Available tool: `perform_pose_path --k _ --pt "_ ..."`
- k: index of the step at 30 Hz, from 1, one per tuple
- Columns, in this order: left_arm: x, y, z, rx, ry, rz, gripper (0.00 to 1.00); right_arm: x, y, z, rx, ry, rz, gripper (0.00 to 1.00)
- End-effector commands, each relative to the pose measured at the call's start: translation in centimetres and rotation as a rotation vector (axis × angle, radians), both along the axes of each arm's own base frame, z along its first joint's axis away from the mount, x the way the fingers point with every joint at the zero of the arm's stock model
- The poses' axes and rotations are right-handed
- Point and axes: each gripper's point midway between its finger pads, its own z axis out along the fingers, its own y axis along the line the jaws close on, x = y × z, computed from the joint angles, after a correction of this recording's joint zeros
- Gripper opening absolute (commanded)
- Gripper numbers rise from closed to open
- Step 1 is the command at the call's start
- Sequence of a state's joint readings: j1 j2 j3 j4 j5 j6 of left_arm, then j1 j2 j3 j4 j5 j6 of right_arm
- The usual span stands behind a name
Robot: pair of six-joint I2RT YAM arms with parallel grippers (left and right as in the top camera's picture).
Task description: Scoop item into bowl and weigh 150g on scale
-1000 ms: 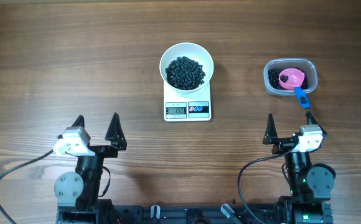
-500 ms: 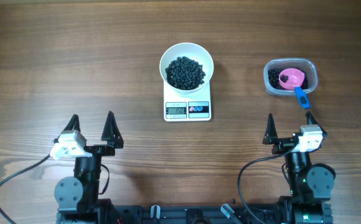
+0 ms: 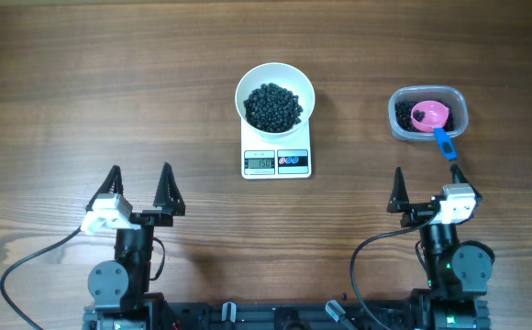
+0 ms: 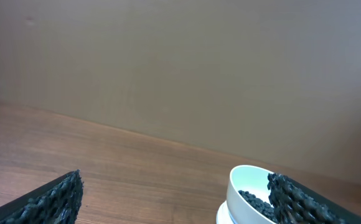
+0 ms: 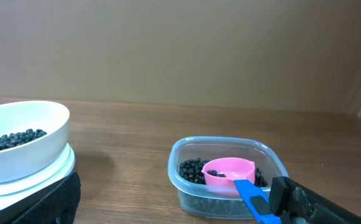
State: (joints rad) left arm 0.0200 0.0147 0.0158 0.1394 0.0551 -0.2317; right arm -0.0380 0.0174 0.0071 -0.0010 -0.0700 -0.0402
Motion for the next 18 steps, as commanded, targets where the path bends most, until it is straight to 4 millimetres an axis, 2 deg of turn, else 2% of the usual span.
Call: perform_pose_path --k 1,7,15,18 --pt "0.0 -0.5 -0.8 -0.003 0.021 -0.034 1.0 0.0 0.1 0.1 -0.012 -0.007 0.0 1.0" --pt "0.1 -1.0 -3.0 0.051 0.109 -0.058 1.0 0.0 0.1 0.1 -0.012 -0.007 0.0 1.0" --pt "0.1 -1.0 -4.7 0.048 0.176 -0.057 1.0 0.0 0.1 0.1 -0.012 -0.006 0.0 1.0" --pt "0.0 -1.6 -5.2 0.134 0.191 -0.091 1.0 0.0 0.1 0.1 -0.012 -0.007 0.0 1.0"
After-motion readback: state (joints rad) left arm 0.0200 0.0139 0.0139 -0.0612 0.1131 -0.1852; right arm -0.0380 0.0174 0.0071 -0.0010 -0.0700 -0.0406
